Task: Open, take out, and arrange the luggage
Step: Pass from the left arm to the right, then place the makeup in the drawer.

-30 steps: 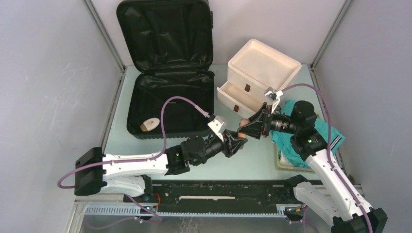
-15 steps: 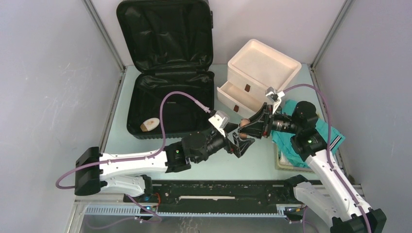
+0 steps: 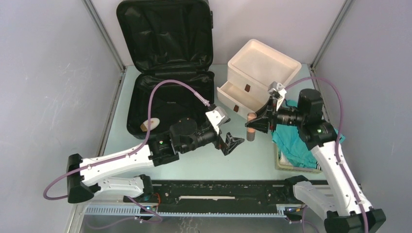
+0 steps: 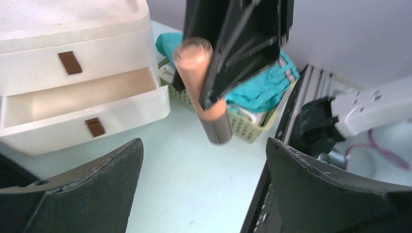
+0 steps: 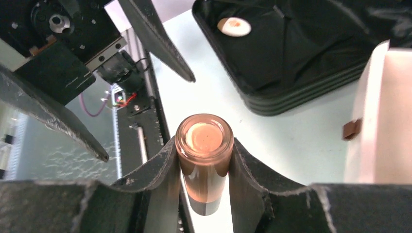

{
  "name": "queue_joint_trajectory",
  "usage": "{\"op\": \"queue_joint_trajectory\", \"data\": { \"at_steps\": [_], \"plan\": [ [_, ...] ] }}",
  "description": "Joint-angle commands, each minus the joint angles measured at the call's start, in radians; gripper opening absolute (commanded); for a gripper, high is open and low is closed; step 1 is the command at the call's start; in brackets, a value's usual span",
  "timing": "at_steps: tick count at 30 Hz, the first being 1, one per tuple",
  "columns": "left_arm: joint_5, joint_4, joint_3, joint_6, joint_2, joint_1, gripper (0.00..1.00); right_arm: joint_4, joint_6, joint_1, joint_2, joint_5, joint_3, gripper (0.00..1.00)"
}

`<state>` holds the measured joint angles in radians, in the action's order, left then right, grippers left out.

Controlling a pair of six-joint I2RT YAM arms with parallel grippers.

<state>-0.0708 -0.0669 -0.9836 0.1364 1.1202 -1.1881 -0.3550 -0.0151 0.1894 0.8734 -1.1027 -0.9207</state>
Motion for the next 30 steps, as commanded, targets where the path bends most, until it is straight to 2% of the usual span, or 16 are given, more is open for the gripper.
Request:
{"op": "queue_joint_trajectory", "data": {
  "at_steps": [1,5,8,10,16,20,30],
  "plan": [
    [-0.035,0.098,0.007,-0.212,-0.085,0.005,1.0,-0.324,-0.389,0.116,0.095,0.228,-0.226,0.0],
    [-0.115,-0.001,0.108,-0.325,-0.155,0.035,1.0,-0.4,-0.485,0.222,0.241,0.489,-0.401,0.0],
    [-0.157,-0.104,0.187,-0.364,-0.194,0.054,1.0,-0.449,-0.514,0.244,0.375,0.621,-0.553,0.0],
    [-0.187,-0.108,0.203,-0.368,-0.207,0.058,1.0,-0.496,-0.511,0.246,0.47,0.703,-0.657,0.0],
    [-0.237,-0.122,0.258,-0.378,-0.259,0.065,1.0,-0.523,-0.474,0.246,0.679,0.901,-0.815,0.12],
    [-0.272,-0.132,0.293,-0.378,-0.293,0.066,1.0,-0.507,-0.456,0.26,0.718,0.957,-0.826,0.12],
    [-0.376,-0.205,0.368,-0.379,-0.304,0.066,1.0,-0.445,-0.453,0.26,0.75,1.018,-0.768,0.22]
  ]
}}
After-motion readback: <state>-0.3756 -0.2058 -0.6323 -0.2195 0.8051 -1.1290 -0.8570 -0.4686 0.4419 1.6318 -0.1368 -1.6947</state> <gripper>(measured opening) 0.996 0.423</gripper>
